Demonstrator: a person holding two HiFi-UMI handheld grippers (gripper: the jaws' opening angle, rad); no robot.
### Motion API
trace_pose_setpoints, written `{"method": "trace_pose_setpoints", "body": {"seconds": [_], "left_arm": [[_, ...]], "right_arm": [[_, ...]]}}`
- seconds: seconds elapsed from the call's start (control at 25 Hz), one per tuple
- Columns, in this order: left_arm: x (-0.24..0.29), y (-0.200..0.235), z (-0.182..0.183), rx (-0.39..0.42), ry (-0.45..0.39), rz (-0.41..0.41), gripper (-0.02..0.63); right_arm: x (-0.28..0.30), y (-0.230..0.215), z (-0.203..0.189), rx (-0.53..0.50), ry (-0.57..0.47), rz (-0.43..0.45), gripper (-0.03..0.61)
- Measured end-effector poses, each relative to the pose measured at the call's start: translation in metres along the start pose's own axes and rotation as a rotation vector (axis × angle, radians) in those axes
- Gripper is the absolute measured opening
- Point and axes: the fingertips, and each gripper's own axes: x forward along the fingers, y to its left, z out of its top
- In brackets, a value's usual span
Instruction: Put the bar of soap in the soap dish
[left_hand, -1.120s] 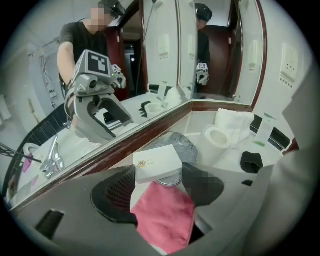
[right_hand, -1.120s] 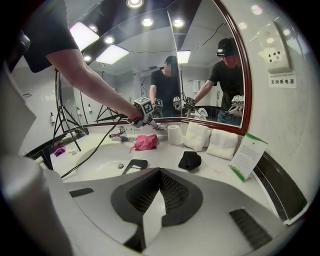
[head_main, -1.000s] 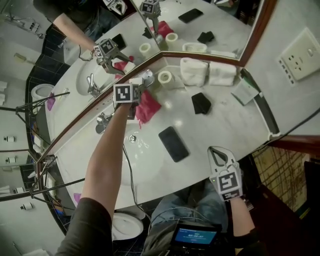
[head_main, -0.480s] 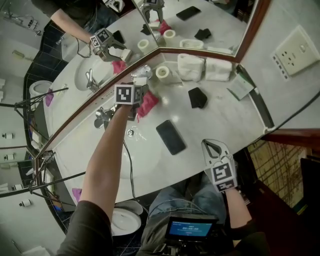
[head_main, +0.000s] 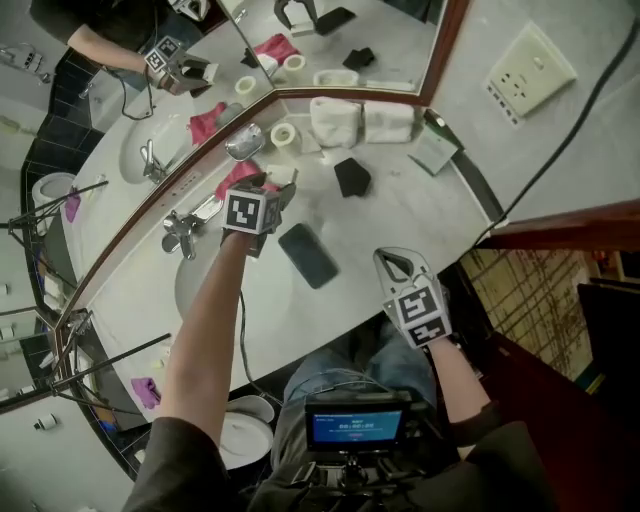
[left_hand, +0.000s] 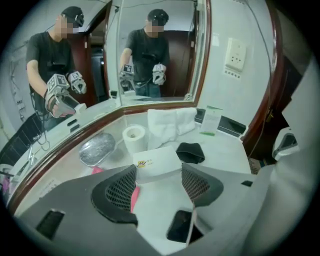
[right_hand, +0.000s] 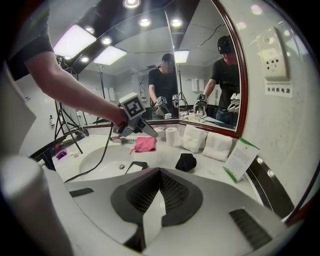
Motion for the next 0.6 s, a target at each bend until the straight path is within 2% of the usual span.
{"method": "trace_pose_setpoints", "body": {"seconds": [0.32, 0.6], "left_arm": [[0.017, -0.087, -0.024, 0.095, 0.030, -0.108, 0.284], [0.045, -0.144, -0.056, 0.096, 0.071, -0.152, 0.284]], "right_arm": [[-0.018, -0.012, -0.003, 0.024, 0.009, -0.029, 0.021], [-0.025, -0.020, -0.010, 0.054, 0.016, -0.048, 0.021]]}}
